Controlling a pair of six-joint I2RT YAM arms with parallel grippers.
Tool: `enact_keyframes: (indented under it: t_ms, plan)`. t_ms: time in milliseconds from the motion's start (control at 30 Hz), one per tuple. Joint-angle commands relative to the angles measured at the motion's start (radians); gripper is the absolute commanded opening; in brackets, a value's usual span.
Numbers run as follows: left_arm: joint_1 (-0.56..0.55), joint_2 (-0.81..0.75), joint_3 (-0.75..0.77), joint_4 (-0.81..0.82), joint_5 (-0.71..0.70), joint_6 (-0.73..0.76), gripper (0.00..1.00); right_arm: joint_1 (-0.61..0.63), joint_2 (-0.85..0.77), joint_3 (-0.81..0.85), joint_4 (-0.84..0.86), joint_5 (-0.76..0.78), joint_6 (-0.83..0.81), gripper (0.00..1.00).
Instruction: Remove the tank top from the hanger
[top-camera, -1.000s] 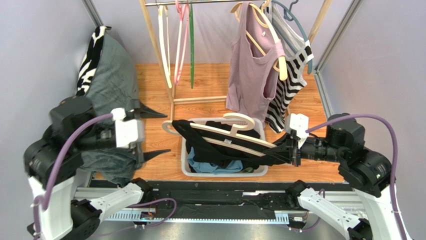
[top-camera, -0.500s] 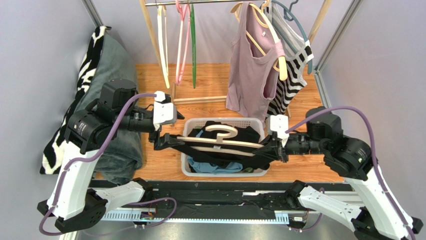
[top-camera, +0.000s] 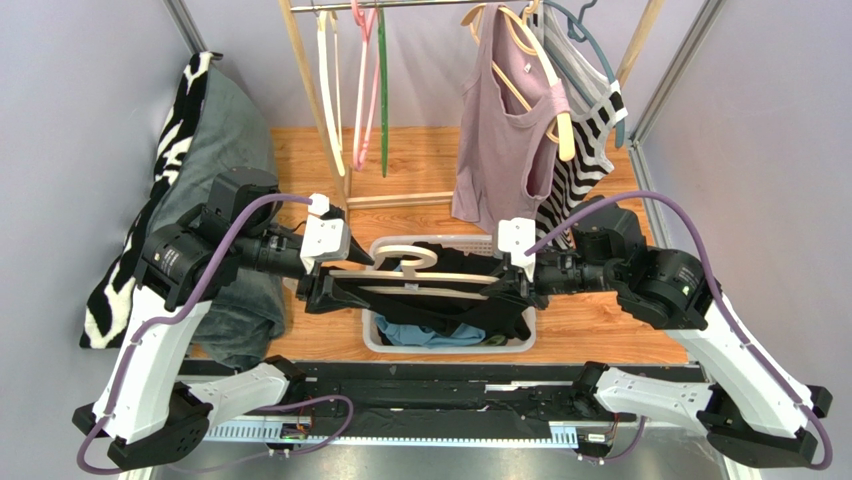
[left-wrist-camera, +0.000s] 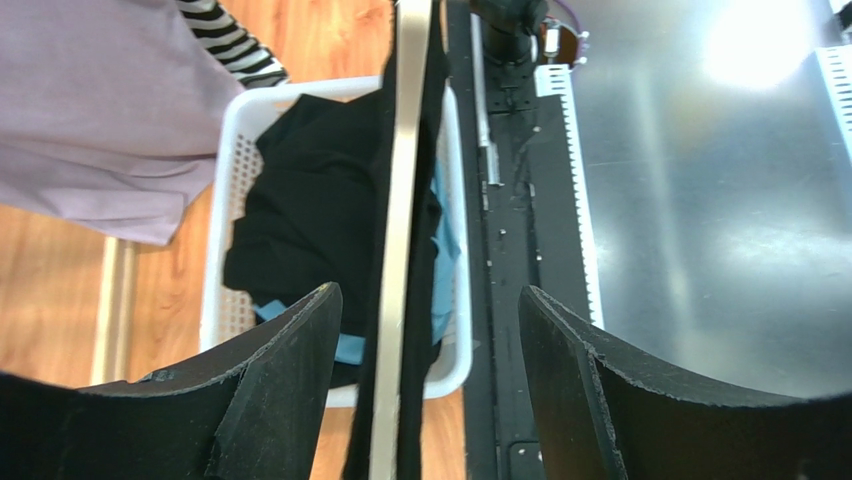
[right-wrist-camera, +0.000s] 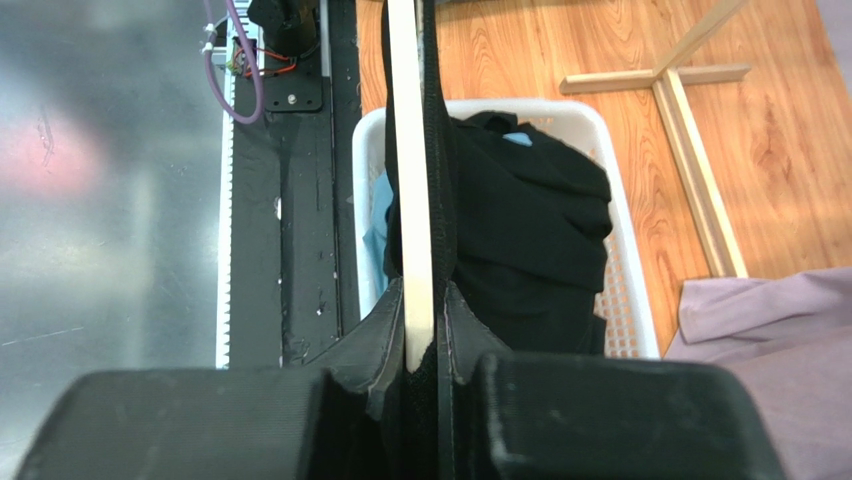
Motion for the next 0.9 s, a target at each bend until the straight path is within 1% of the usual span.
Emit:
enact_keyframes:
  t_ms: [0,33,100,133,233,300,433,467,500,533,567,600,633,667,700,767,867]
  plan:
    - [0.003,-0.009,-0.014,-0.019,0.057,-0.012,0.72,0.035,0.044,0.088,0.055,0.05,-0.025,0.0]
    - [0.003,-0.012,-0.013,-0.015,0.056,-0.015,0.63,0.047,0.052,0.096,0.05,0.055,-0.025,0.0]
    - [0.003,-0.014,-0.008,-0.005,0.056,-0.017,0.49,0.061,0.061,0.11,0.048,0.075,-0.025,0.0]
    - [0.003,-0.014,-0.008,-0.001,0.053,-0.026,0.3,0.063,0.064,0.117,0.047,0.076,-0.023,0.0]
    - [0.003,-0.015,-0.002,0.024,0.023,-0.036,0.12,0.07,0.075,0.137,0.041,0.075,-0.022,0.0]
    - [0.003,-0.012,0.009,0.047,0.023,-0.053,0.11,0.072,0.085,0.151,0.038,0.075,-0.02,0.0]
    - [0.003,0.002,0.027,0.079,0.013,-0.084,0.0,0.075,0.101,0.157,0.064,0.09,-0.01,0.0]
    - [0.003,0.002,0.025,0.109,-0.007,-0.095,0.0,0.075,0.099,0.156,0.076,0.104,-0.01,0.01]
    - [0.003,-0.001,0.021,0.131,-0.021,-0.137,0.0,0.077,0.098,0.151,0.105,0.115,-0.008,0.05]
    - [0.003,-0.005,0.016,0.148,-0.036,-0.156,0.0,0.075,0.096,0.147,0.122,0.133,0.0,0.12]
    - [0.003,-0.005,0.015,0.183,-0.07,-0.176,0.0,0.075,0.084,0.142,0.14,0.189,0.003,0.26]
    - [0.003,-0.009,0.016,0.197,-0.095,-0.206,0.0,0.075,0.075,0.128,0.184,0.228,0.01,0.32]
    - [0.003,-0.012,0.021,0.214,-0.122,-0.223,0.0,0.075,0.067,0.122,0.208,0.271,0.018,0.42]
    - [0.003,-0.017,0.027,0.237,-0.176,-0.234,0.0,0.077,0.044,0.113,0.231,0.367,0.038,0.57]
    - [0.003,-0.02,0.032,0.249,-0.205,-0.256,0.0,0.075,0.035,0.111,0.258,0.419,0.056,0.59]
    - [0.003,-0.021,0.053,0.264,-0.272,-0.27,0.0,0.077,0.029,0.15,0.228,0.517,0.085,0.63]
    - [0.003,-0.032,0.062,0.263,-0.29,-0.273,0.0,0.077,0.006,0.159,0.2,0.587,0.107,0.69]
